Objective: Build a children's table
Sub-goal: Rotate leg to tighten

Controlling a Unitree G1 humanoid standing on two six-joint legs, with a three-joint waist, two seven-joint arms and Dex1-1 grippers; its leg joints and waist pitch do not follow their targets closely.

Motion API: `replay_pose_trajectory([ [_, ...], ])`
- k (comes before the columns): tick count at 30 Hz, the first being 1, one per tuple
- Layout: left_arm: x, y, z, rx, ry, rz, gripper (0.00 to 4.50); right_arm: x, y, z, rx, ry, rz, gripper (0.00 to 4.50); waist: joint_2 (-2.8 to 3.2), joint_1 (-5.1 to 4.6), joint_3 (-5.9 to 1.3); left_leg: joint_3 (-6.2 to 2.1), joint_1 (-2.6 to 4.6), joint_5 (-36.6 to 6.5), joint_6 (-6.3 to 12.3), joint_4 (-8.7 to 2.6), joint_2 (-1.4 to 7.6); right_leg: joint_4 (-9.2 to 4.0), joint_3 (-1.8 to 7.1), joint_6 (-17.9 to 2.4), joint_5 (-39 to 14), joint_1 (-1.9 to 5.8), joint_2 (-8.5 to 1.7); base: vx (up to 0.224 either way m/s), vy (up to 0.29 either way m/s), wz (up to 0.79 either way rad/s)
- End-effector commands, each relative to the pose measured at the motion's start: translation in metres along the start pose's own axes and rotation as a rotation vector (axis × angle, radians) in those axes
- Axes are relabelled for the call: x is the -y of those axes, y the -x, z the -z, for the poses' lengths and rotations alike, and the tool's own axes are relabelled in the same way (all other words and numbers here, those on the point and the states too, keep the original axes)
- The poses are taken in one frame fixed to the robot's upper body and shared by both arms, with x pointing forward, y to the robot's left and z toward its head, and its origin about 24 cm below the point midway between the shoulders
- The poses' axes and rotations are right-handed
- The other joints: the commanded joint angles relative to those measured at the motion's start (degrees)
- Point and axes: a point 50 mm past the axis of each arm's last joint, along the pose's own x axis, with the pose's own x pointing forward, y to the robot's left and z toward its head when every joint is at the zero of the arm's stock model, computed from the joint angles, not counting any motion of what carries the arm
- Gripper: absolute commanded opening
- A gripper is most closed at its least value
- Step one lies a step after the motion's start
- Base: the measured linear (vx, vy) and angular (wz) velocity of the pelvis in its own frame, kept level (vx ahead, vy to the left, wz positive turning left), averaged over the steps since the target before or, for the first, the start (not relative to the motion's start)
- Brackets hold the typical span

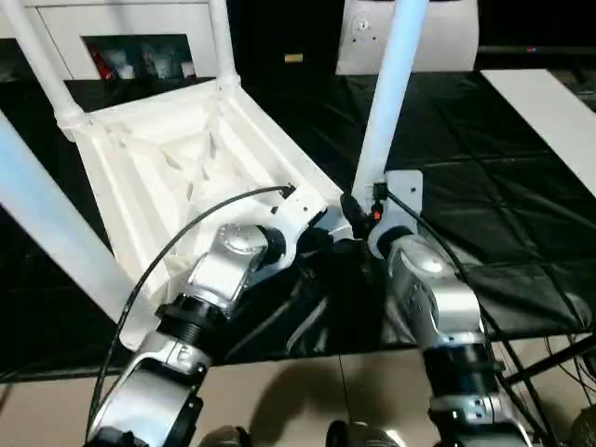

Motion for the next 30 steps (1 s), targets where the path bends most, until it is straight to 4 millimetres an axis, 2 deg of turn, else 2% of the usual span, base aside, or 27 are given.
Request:
replay_pose_trajectory([
  [1,0.001,0.001,-0.006,0.033,-0.049,0.031,0.0,-0.017,0.004,0.003,0.003,-0.008,-0.153,3.3,-0.07,0.11,-3.19,-1.44,-0.2,-5.8,6.06,-3.24,3.83,-3.68,3.5,-11.8,-8.7,3.38,-5.66,0.0,0.0,0.0],
  [5,0.0,0.012,0.007,-0.005,-0.093,0.125,0.0,0.001,0.02,-0.002,0.047,0.039,-0.216,3.61,-0.05,0.08,-3.06,-1.46,-0.12,-7.3,5.57,-3.35,3.98,-3.9,3.53,-11.3,-11.3,3.3,-5.61,0.0,0.0,0.0],
  [9,-0.002,0.02,0.016,-0.032,-0.123,0.19,0.0,0.013,0.033,-0.005,0.063,0.099,-0.286,3.91,0.0,0.28,-3.07,-1.36,-0.07,-6.6,6.07,-3.25,4.07,-3.66,3.56,-12.2,-9.2,3.18,-5.56,0.0,0.0,0.0],
  [10,-0.001,0.028,0.019,-0.016,-0.188,0.284,0.0,0.02,0.044,-0.007,0.05,0.136,-0.38,4.02,0.09,0.36,-2.93,-1.39,-0.1,-7.4,6.03,-3.29,4.1,-3.86,3.56,-11.8,-10.4,3.22,-5.56,0.0,0.0,0.0],
  [14,0.003,0.037,0.027,-0.033,-0.26,0.423,0.0,0.028,0.053,-0.011,0.019,0.182,-0.491,4.33,0.27,0.61,-2.93,-1.35,0.07,-8.1,5.9,-3.29,4.22,-3.86,3.68,-11.8,-11.6,3.13,-5.66,0.0,0.0,0.0],
  [15,0.003,0.038,0.027,-0.032,-0.26,0.429,0.0,0.029,0.053,-0.011,0.017,0.185,-0.498,4.33,0.14,0.66,-2.93,-1.32,0.04,-8.3,5.77,-3.31,4.31,-3.84,3.69,-11.9,-11.6,3.15,-5.65,0.0,0.0,0.0],
  [17,0.004,0.042,0.027,-0.024,-0.264,0.486,0.0,0.03,0.057,-0.013,-0.007,0.209,-0.582,4.33,0.3,0.95,-2.99,-1.26,0.17,-8.4,5.54,-3.24,4.3,-3.74,3.67,-12.3,-11.3,3.08,-5.69,0.0,0.0,0.0],
  [18,0.003,0.048,0.028,-0.036,-0.282,0.549,0.0,0.03,0.062,-0.015,-0.043,0.243,-0.688,4.33,0.35,1.24,-3.04,-1.27,0.24,-8.1,5.67,-3.2,4.31,-3.67,3.64,-12.6,-10.7,3.14,-5.7,0.0,0.0,0.0],
  [22,0.001,0.059,0.03,-0.081,-0.322,0.66,0.0,0.028,0.066,-0.016,-0.107,0.293,-0.864,4.33,0.44,1.84,-3.16,-1.24,0.29,-6.6,6.33,-3.06,4.49,-3.1,3.59,-13.8,-7.1,3.17,-5.7,0.0,0.0,0.0],
  [24,0.001,0.061,0.03,-0.088,-0.336,0.687,0.0,0.027,0.068,-0.017,-0.132,0.304,-0.928,4.33,0.19,2.1,-3.2,-1.15,0.09,-6.7,6.55,-2.97,4.55,-2.99,3.47,-14.2,-7.5,3.34,-5.74,0.0,0.0,0.0],
  [26,0.0,0.065,0.029,-0.098,-0.355,0.728,0.0,0.027,0.069,-0.015,-0.17,0.344,-0.988,4.18,0.29,2.33,-3.2,-1.15,0.11,-6.7,6.37,-2.97,4.67,-3.04,3.48,-14.0,-8.4,3.27,-5.81,0.0,0.0,0.0],
  [30,0.001,0.068,0.03,-0.118,-0.374,0.765,0.0,0.025,0.068,-0.013,-0.203,0.367,-1.035,3.83,0.04,2.94,-3.31,-1.09,0.21,-6.3,5.84,-2.91,4.67,-2.95,3.51,-13.9,-9.1,3.16,-5.88,0.0,0.0,0.0],
])
